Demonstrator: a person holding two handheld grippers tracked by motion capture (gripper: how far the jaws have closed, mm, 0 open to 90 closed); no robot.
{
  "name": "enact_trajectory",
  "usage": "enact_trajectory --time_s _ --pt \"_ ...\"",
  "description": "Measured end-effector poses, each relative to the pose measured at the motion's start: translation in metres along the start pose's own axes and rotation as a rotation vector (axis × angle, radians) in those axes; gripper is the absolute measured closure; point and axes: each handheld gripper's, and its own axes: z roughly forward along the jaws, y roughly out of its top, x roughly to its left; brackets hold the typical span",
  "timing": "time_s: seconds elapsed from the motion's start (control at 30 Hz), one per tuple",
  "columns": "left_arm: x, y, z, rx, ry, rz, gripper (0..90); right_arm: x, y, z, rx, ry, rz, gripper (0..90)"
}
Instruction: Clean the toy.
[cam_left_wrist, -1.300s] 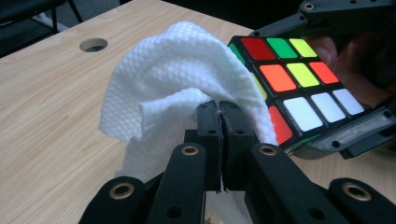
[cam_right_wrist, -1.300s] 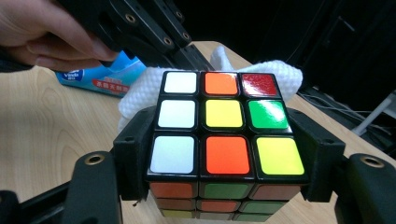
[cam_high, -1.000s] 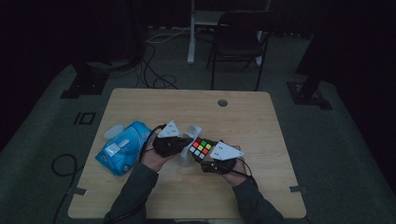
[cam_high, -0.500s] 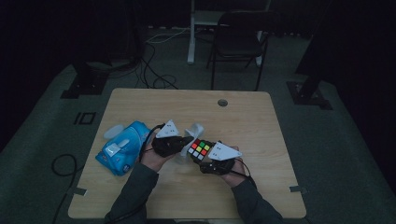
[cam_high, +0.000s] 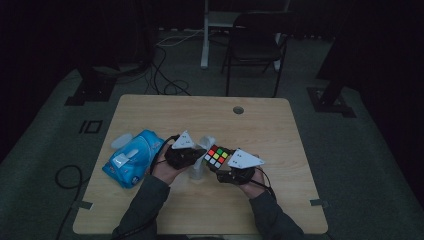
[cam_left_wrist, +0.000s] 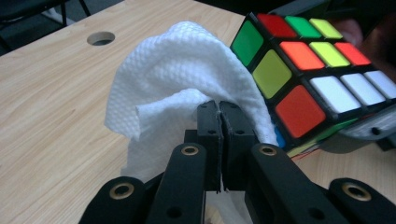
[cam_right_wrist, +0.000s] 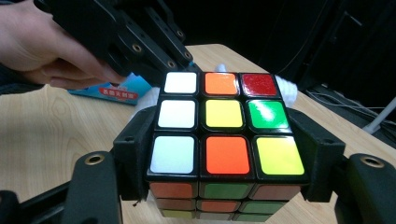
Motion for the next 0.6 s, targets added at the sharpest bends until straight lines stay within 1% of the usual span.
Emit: enact_trajectory --time_s 0.1,0.2,0.37,0.6 --pt "0.0 0.0 0.0 0.003 0.005 0.005 88.6 0.0 0.0 0.001 0.003 0.003 0.003 34.0" --pt "-0.001 0.001 -0.001 -0.005 0.007 0.002 88.6 0.001 -0.001 0.001 0.003 0.005 0.003 34.0" --pt "-0.001 0.005 -0.004 -0.029 -0.004 -0.002 88.6 0.002 -0.001 0.002 0.01 0.015 -0.004 33.9" --pt "-0.004 0.011 -0.012 -0.059 -0.007 0.009 88.6 0.004 -0.004 0.005 0.022 0.025 -0.012 33.9"
